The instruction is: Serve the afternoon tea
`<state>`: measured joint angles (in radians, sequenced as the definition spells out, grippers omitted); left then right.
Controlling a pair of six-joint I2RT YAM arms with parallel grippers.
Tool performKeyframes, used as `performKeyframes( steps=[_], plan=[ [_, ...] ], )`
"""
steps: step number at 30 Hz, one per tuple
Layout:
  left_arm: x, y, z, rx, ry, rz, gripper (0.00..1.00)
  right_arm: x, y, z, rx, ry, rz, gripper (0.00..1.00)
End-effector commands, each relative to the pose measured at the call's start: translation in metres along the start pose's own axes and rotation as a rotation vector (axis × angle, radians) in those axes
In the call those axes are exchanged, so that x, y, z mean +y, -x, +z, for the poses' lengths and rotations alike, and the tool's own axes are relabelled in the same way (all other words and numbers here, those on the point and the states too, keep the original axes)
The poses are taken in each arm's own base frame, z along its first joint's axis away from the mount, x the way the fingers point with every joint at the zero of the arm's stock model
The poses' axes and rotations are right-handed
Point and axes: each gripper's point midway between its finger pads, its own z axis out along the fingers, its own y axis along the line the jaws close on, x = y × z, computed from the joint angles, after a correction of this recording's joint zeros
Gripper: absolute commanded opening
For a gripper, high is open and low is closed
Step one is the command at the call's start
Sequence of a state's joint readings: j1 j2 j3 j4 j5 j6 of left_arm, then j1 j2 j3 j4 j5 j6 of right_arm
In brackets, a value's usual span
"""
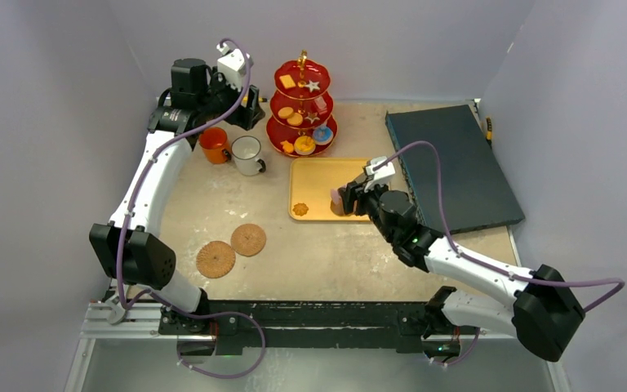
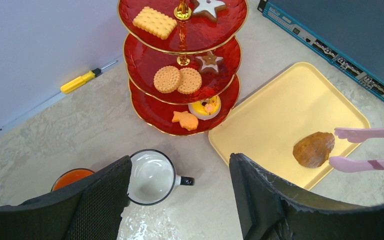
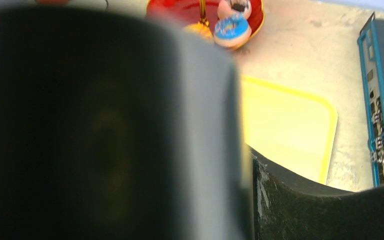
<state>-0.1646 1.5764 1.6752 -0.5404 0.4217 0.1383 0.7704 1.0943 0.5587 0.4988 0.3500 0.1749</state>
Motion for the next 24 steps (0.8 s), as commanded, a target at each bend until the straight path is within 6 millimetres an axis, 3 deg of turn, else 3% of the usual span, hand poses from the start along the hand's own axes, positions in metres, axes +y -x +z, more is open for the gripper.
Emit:
performKeyframes(
  steps=[1, 9, 16, 20, 24],
  plan=[
    [-0.006, 0.017, -0.009, -0.054, -0.028, 0.002, 0.7, 0.002, -0.011, -0.003, 0.028, 0.013, 0.031, 0.64],
    [-0.008, 0.026, 0.003, -0.069, -0.075, 0.001, 0.7, 0.003, -0.038, 0.008, 0.098, 0.015, -0.016, 0.64],
    [-0.017, 0.057, 0.042, -0.127, -0.213, 0.012, 0.7, -0.005, -0.061, 0.018, 0.14, -0.03, -0.038, 0.63],
    [-0.027, 0.077, 0.07, -0.175, -0.266, 0.065, 0.7, -0.007, -0.067, 0.023, 0.147, -0.05, -0.039, 0.51],
    [-0.024, 0.099, 0.098, -0.262, -0.264, 0.08, 0.65, -0.008, -0.056, 0.025, 0.118, -0.063, -0.032, 0.4]
  ],
)
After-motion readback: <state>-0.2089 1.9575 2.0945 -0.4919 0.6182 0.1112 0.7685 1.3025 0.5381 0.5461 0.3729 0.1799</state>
